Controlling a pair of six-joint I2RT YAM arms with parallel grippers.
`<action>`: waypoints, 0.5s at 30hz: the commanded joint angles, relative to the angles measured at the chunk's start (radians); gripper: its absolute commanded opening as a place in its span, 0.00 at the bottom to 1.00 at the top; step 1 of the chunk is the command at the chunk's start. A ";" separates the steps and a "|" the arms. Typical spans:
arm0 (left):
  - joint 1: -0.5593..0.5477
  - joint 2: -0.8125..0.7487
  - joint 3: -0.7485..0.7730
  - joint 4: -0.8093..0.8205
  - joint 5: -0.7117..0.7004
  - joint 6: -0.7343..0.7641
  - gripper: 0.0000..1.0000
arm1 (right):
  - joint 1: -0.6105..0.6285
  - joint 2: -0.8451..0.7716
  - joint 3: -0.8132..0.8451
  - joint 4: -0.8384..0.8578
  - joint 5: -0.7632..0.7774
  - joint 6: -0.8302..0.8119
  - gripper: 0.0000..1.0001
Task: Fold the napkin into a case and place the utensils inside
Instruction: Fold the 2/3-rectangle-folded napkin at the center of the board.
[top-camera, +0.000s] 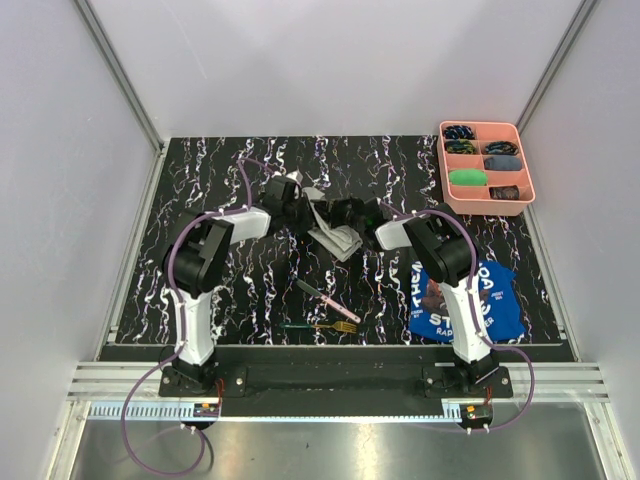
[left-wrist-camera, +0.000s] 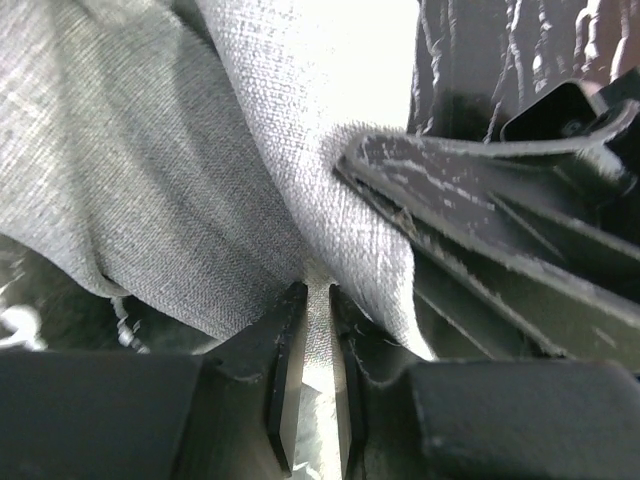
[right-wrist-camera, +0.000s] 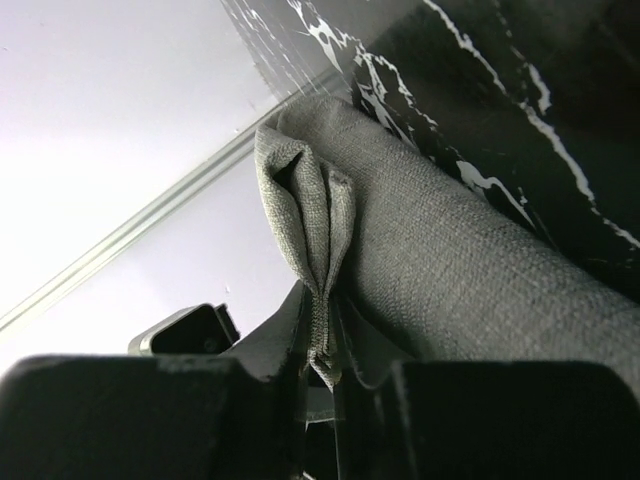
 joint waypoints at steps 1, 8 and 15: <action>0.017 -0.082 -0.026 -0.066 -0.084 0.083 0.22 | 0.008 0.015 -0.014 -0.063 -0.064 -0.014 0.18; 0.074 -0.176 -0.112 -0.001 -0.017 0.089 0.26 | 0.006 0.032 0.001 -0.050 -0.096 -0.029 0.14; 0.085 -0.153 -0.100 -0.009 -0.058 0.083 0.20 | 0.008 0.029 0.022 -0.087 -0.094 -0.022 0.12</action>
